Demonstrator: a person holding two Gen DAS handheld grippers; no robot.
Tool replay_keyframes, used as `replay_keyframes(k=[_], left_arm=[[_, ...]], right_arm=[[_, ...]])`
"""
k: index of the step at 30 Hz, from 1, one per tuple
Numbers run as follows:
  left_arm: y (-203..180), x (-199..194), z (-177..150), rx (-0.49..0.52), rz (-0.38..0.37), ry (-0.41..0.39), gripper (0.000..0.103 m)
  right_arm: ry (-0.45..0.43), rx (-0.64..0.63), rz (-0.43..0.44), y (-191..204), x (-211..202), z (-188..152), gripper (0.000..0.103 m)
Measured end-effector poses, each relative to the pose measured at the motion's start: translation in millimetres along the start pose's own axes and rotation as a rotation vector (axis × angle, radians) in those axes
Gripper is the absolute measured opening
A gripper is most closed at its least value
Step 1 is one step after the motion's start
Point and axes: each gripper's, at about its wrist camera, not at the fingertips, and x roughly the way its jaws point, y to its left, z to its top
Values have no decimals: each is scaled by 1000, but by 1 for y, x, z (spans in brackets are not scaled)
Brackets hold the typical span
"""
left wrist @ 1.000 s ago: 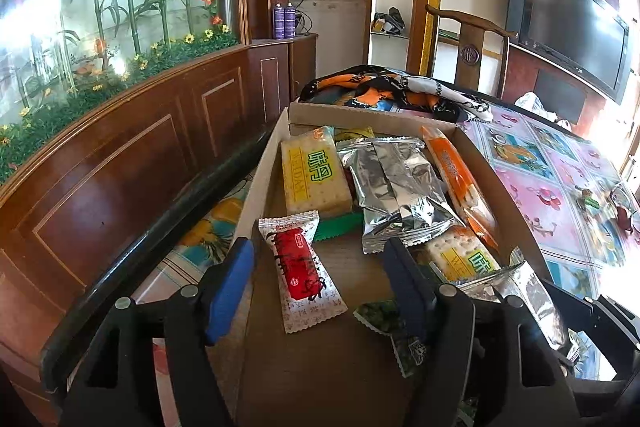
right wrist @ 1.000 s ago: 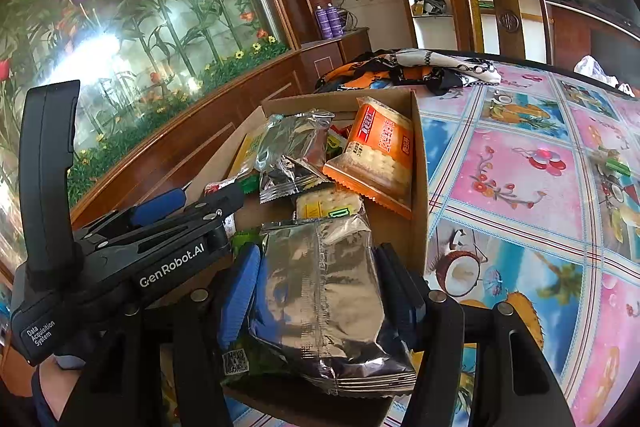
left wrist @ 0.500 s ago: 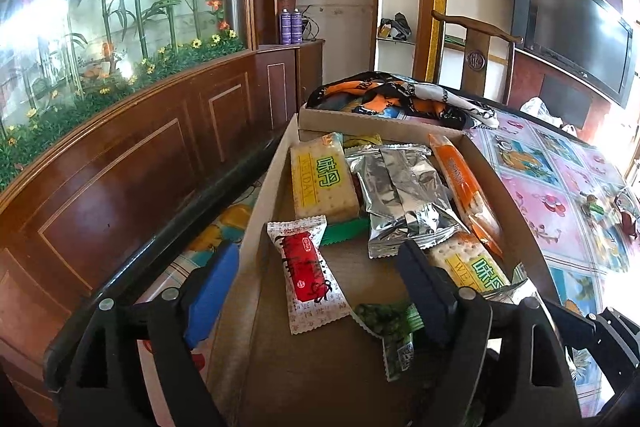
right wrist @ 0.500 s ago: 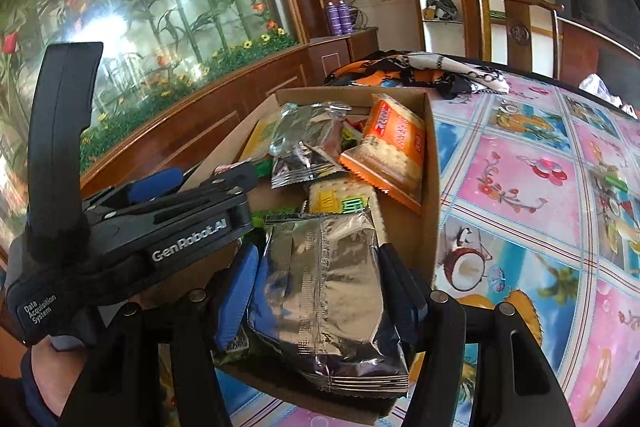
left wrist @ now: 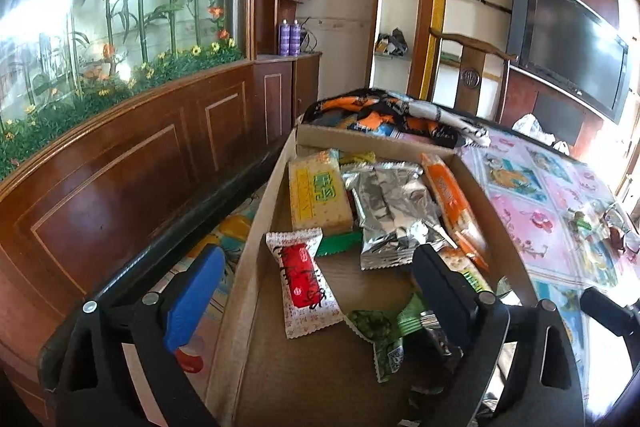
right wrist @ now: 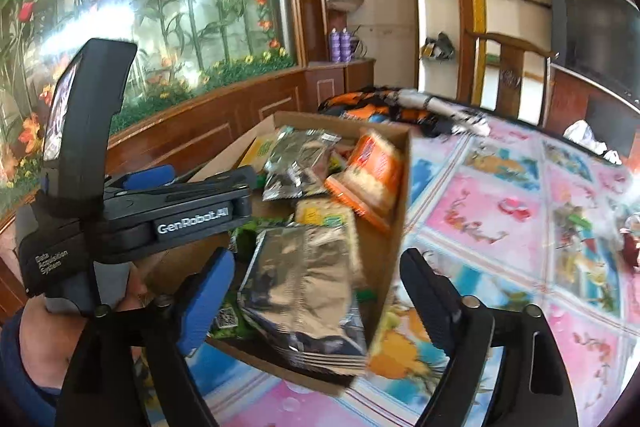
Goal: Organize snacks
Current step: 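Open the right tool to drop the silver foil pack into the box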
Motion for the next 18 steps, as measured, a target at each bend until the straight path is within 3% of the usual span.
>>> replay_keyframes(k=[4, 9, 14, 18], left_arm=[[-4, -13, 2, 10, -16, -50, 103], [-13, -30, 1, 42, -32, -93, 103], [-21, -46, -8, 49, -72, -100, 103], [-38, -57, -17, 105, -14, -137, 103]], right_arm=[[-25, 11, -34, -15, -15, -3, 94], [-37, 6, -67, -35, -35, -14, 103], [-80, -14, -100, -45, -58, -21, 103], [-114, 7, -95, -53, -74, -26, 103]])
